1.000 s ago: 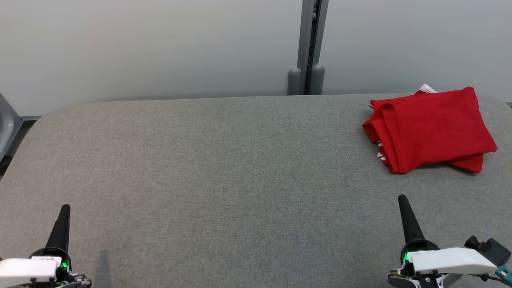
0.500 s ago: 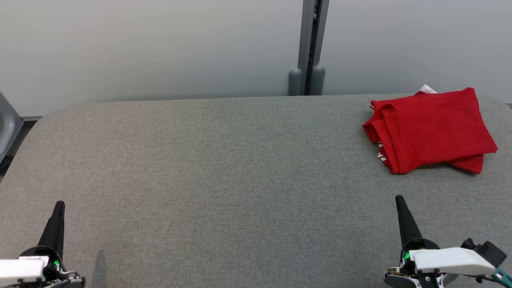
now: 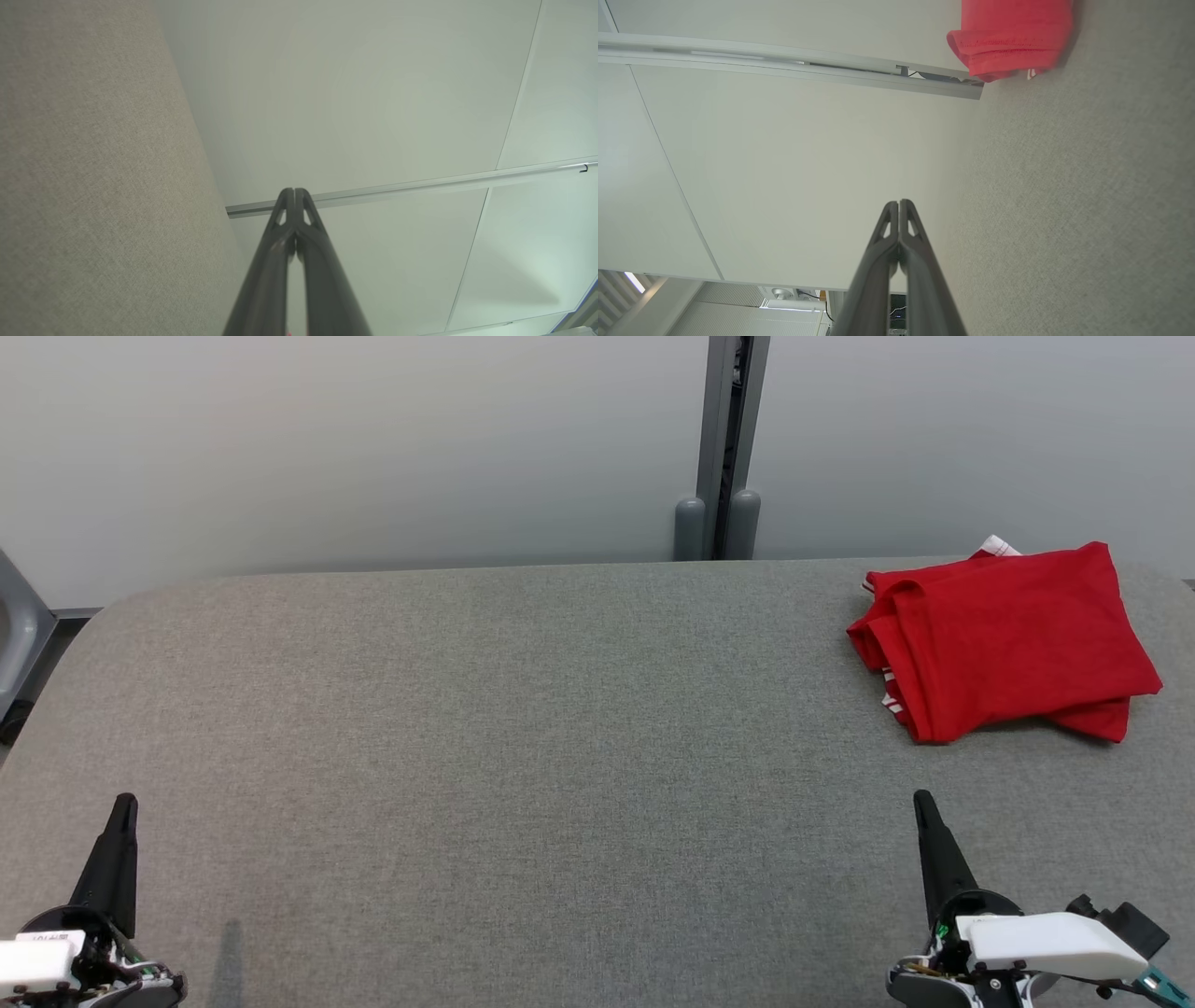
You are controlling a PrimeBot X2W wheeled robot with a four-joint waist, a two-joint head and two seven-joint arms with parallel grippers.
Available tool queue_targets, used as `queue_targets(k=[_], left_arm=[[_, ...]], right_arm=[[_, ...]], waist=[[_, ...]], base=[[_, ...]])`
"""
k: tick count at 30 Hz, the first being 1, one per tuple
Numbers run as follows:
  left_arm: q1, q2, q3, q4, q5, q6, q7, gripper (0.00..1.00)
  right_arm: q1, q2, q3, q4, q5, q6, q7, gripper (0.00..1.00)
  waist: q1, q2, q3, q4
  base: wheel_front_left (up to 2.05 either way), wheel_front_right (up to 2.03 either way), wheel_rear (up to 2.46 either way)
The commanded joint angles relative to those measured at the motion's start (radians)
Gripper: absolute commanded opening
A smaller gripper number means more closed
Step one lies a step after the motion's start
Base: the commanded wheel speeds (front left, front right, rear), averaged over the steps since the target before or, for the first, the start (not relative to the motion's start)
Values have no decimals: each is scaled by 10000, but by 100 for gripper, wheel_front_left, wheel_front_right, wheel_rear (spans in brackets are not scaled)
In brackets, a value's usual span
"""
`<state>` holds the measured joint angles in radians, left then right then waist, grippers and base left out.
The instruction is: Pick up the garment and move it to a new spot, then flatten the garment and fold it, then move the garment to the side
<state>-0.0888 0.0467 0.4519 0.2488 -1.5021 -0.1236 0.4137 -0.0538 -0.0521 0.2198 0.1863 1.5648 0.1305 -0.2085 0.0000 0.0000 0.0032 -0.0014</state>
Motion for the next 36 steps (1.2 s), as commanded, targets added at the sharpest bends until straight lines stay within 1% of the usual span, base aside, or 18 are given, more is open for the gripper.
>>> queue_targets(k=[1, 11, 36], left_arm=[[-188, 56, 82, -12, -193, -101, 86, 0], [-262, 60, 271, 3, -749, -109, 389, 0], [-248, 59, 257, 1, -727, -109, 381, 0]], right_arm=[[-105, -16, 14, -51, 185, 4, 34, 0], [-99, 10, 86, -110, 762, 4, 53, 0], [-89, 2, 84, -105, 729, 4, 50, 0]], waist=[[0, 0, -2, 2], [0, 0, -18, 14], [0, 0, -18, 14]], base=[[0, 0, 0], [0, 0, 0], [0, 0, 0]])
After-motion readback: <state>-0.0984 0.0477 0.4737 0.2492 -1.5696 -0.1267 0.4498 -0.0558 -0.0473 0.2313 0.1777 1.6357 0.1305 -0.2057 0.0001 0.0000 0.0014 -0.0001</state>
